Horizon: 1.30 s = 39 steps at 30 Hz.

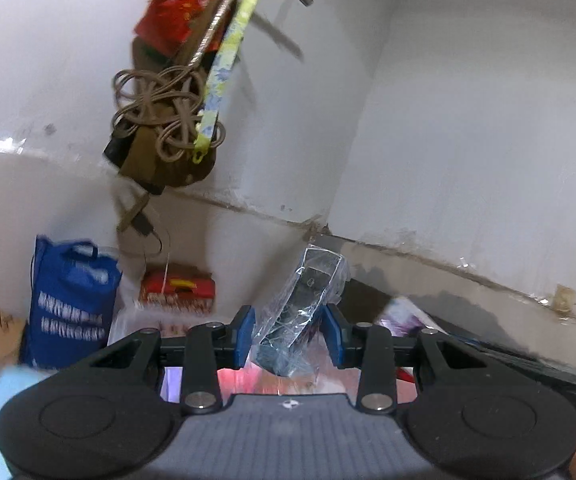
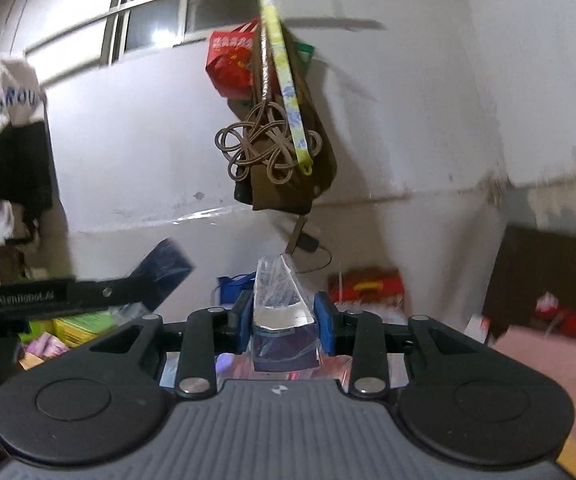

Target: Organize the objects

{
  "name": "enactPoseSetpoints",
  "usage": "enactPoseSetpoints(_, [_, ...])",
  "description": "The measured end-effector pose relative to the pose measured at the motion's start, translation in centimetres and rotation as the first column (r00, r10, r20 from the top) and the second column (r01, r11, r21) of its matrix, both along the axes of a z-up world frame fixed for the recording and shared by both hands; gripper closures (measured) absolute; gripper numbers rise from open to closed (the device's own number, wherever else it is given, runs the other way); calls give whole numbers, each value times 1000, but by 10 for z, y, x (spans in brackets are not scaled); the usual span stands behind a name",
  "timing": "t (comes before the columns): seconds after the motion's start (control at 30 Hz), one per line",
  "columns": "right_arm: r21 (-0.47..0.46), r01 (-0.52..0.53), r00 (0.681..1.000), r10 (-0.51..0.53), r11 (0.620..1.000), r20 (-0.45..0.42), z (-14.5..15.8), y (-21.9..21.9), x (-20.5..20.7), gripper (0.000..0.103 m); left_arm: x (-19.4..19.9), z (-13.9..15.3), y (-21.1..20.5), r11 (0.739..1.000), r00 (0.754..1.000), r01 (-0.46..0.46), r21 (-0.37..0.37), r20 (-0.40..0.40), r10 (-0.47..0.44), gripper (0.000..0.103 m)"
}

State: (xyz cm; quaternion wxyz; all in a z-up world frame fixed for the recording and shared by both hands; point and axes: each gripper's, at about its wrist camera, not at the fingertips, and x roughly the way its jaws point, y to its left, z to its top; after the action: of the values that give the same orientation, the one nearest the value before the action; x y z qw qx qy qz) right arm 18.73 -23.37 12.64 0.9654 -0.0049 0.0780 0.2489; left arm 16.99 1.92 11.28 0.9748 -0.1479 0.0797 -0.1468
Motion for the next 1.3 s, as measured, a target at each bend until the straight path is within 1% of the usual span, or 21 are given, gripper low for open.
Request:
enactPoseSetpoints(0.03, [-31, 10, 1000, -10, 999, -2, 6, 9, 13, 67, 16, 7, -4, 1000, 999, -20, 18, -34, 20, 61])
enactPoseSetpoints(0.1, [-86, 32, 999, -35, 996, -26, 7, 24, 39, 66, 43, 7, -7, 1000, 994, -4, 29, -112, 8, 60])
enactPoseSetpoints(0.13, [-107, 26, 999, -30, 994, -39, 4, 30, 52, 56, 58, 3, -9, 1000, 985, 4, 29, -171, 1, 59])
enactPoseSetpoints(0.17, [-126, 23, 998, -30, 992, -51, -1, 33, 62, 38, 68, -3, -9, 1000, 978, -2, 26, -208, 7, 53])
enactPoseSetpoints(0.2, [-141, 29, 998, -38, 990, -58, -6, 35, 70, 30, 76, -9, -9, 1000, 969, -8, 23, -247, 14, 44])
enactPoseSetpoints(0.23, [-146, 37, 997, -46, 989, -62, -11, 36, 76, 21, 82, -16, -10, 1000, 958, -3, 19, -287, 8, 43])
enactPoseSetpoints(0.27, [-150, 38, 995, -51, 988, -81, -14, 34, 81, 19, 82, -21, -8, 1000, 952, -1, 10, -305, 4, 43])
enactPoseSetpoints(0.3, [-146, 35, 993, -51, 989, -109, -17, 31, 83, 19, 76, -24, -6, 1000, 958, -12, 2, -288, 12, 40])
enactPoseSetpoints(0.33, [-118, 22, 991, -38, 993, -130, -18, 25, 82, 13, 68, -24, -4, 1000, 967, -21, 8, -254, 22, 36])
enactPoseSetpoints(0.37, [-86, 11, 991, -22, 996, -131, -17, 18, 78, 0, 59, -23, -4, 999, 976, -33, 26, -214, 38, 24])
enactPoseSetpoints(0.4, [-50, 3, 992, -10, 999, -125, -17, 12, 74, 0, 53, -23, -3, 998, 980, -54, 43, -190, 61, 14])
enactPoseSetpoints(0.47, [13, -4, 991, 5, 1000, -131, -15, 2, 68, 0, 44, -22, -3, 989, 980, -121, 87, -147, 133, 10])
enactPoseSetpoints(0.57, [62, -8, 990, 17, 998, -138, -16, -11, 52, 0, 25, -24, -3, 974, 976, -163, 156, -120, 182, 4])
enactPoseSetpoints(0.67, [0, 22, 978, -22, 1000, -209, -28, -11, 39, 0, 3, -40, 8, 975, 975, -117, 188, -166, 148, 2])
enactPoseSetpoints(0.73, [-58, 108, 972, -118, 992, -202, -47, -9, 23, 0, -13, -55, 13, 978, 975, -90, 191, -184, 125, 2])
enactPoseSetpoints(0.8, [-91, 164, 965, -179, 982, -191, -65, -4, 9, 0, -26, -71, 10, 968, 971, -95, 231, -192, 141, 2])
enactPoseSetpoints(0.87, [-125, 128, 965, -153, 984, -213, -71, 4, 1, 0, -31, -75, 6, 961, 969, -77, 266, -207, 135, 2])
enactPoseSetpoints(0.97, [-166, 91, 973, -123, 982, -196, -68, 11, -12, 0, -32, -67, 5, 963, 972, -81, 256, -195, 133, 2])
enactPoseSetpoints(1.07, [-234, 111, 971, -156, 966, -182, -62, 15, -15, 0, -28, -58, 0, 961, 973, -87, 262, -185, 138, 2])
enactPoseSetpoints(1.13, [-242, 120, 969, -167, 963, -183, -59, 16, -13, 0, -23, -55, -4, 959, 968, -86, 270, -203, 144, 2])
enactPoseSetpoints(1.3, [-162, 90, 955, -131, 983, -266, -53, 7, -1, 0, -16, -46, -8, 954, 960, -97, 285, -227, 165, 2])
